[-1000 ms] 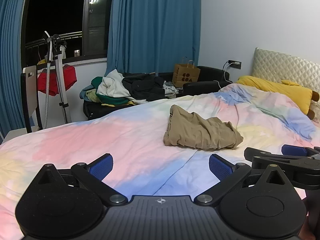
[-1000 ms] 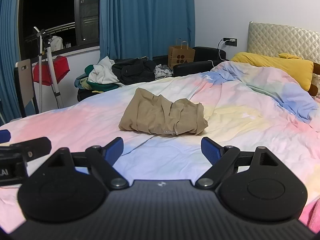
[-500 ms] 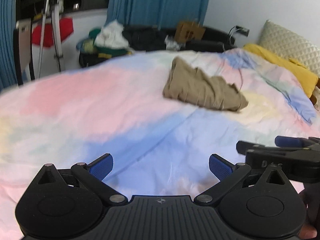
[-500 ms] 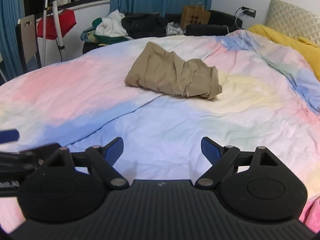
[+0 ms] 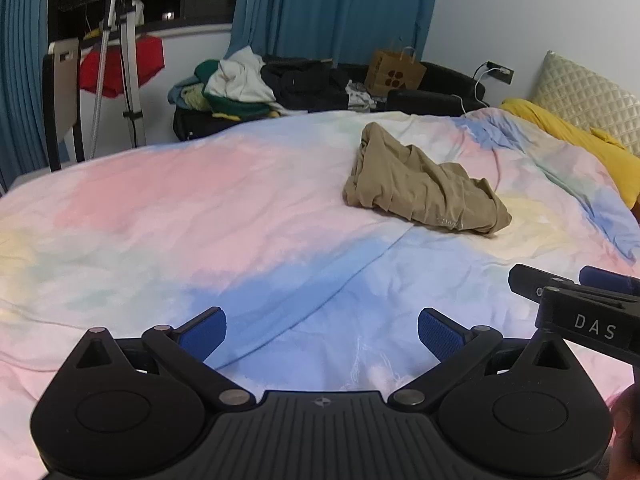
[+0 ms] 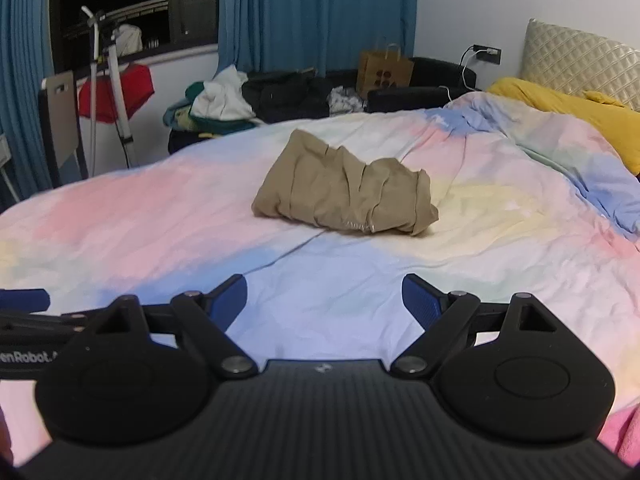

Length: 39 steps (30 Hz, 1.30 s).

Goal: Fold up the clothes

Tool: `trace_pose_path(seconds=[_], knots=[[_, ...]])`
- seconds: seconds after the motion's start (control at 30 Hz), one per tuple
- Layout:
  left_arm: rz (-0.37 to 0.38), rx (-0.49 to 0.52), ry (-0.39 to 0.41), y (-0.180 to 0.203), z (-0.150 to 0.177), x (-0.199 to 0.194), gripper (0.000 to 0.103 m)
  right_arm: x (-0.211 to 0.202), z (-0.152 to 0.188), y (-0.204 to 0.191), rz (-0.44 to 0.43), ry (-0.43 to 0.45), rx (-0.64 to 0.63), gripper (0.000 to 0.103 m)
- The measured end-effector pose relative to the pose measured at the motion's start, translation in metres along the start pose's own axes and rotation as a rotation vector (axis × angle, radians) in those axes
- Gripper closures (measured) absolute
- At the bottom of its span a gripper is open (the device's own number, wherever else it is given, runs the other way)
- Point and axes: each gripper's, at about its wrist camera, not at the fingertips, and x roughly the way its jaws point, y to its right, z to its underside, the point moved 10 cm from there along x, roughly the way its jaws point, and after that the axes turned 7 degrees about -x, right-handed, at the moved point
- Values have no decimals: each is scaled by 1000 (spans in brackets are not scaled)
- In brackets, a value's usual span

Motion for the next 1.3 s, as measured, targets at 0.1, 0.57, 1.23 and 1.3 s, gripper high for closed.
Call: trace_pose_path(seconds=[0.1, 0.57, 1.23, 1.3], knots=[[-2, 14, 15, 3, -2, -3, 0, 0, -2, 3, 1, 10, 12, 17], [-12, 35, 58, 7, -9, -11, 0, -3, 0, 1, -3, 18, 13, 17], [-275, -16, 56, -88, 14, 52, 0, 8, 6, -51, -160, -57, 43, 17], [-284, -26, 44, -95, 16, 52, 0, 21, 15, -62, -182, -97, 55, 17]])
